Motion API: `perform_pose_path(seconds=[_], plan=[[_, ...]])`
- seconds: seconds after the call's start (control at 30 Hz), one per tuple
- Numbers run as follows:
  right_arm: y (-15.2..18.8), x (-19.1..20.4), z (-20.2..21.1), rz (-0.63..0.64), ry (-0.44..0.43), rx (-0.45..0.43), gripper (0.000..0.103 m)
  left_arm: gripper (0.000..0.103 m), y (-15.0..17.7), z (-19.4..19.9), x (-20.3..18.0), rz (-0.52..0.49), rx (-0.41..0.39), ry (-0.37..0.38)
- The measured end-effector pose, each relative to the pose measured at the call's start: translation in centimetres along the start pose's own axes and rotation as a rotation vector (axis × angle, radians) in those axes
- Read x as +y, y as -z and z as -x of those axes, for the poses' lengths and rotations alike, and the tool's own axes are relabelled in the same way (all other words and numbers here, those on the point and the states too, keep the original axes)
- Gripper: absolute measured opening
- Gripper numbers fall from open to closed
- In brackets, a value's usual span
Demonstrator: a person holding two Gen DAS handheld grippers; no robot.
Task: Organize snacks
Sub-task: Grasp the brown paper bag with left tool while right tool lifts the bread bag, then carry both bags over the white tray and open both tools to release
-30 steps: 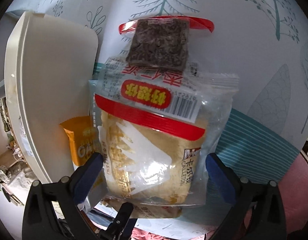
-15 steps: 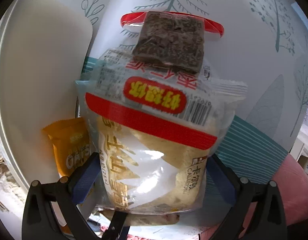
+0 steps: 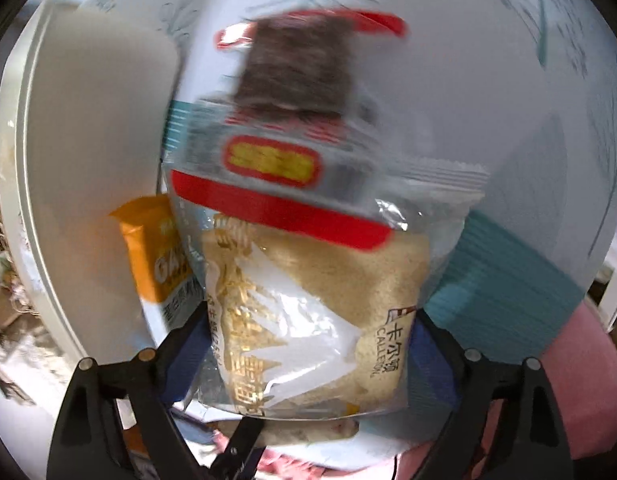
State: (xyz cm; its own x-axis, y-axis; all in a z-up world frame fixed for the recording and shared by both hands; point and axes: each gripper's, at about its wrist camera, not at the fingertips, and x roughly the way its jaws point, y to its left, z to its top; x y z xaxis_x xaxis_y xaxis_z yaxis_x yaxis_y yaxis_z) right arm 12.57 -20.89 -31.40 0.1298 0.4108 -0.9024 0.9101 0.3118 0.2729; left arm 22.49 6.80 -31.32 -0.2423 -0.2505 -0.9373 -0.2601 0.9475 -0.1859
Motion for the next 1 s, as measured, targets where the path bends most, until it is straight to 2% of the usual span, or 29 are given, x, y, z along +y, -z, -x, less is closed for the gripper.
perform_pose_path(seconds=[0.17, 0.4, 0.5, 0.63, 0.73, 0.77, 1.0], plan=[[1.0, -2.3, 0.7, -0.013, -0.07, 0.058, 0.092, 0.055, 2.4, 0.3, -0.1, -0.004, -0.007, 0.013], [2.0, -3.8, 4.0, 0.06, -0.167, 0.035, 0.092, 0.055, 4.8, 2.5, 1.7, -0.003, -0.037, 0.034], [1.7, -4.3, 6.2, 0.083, -0.201, 0.023, 0.092, 0.055, 5.9, 4.1, 2.0, -0.026, -0.059, 0.046], [1.4, -6.2, 7.0, 0.126, -0.236, 0.038, 0.092, 0.055, 6.8, 6.5, 2.3, -0.067, -0.094, 0.055], [2.0, -6.1, 9.3, 0.184, -0.258, 0.02, 0.092, 0.055, 7.4, 8.0, 0.8, -0.105, -0.122, 0.063], [2.1, -4.8, 8.9, 0.202, -0.26, 0.013, 0.092, 0.055, 7.8, 9.0, 0.8, -0.119, -0.133, 0.068], [3.0, -2.7, 12.2, 0.355, -0.279, -0.051, 0.092, 0.055, 8.3, 13.7, -1.6, -0.21, -0.215, 0.099]])
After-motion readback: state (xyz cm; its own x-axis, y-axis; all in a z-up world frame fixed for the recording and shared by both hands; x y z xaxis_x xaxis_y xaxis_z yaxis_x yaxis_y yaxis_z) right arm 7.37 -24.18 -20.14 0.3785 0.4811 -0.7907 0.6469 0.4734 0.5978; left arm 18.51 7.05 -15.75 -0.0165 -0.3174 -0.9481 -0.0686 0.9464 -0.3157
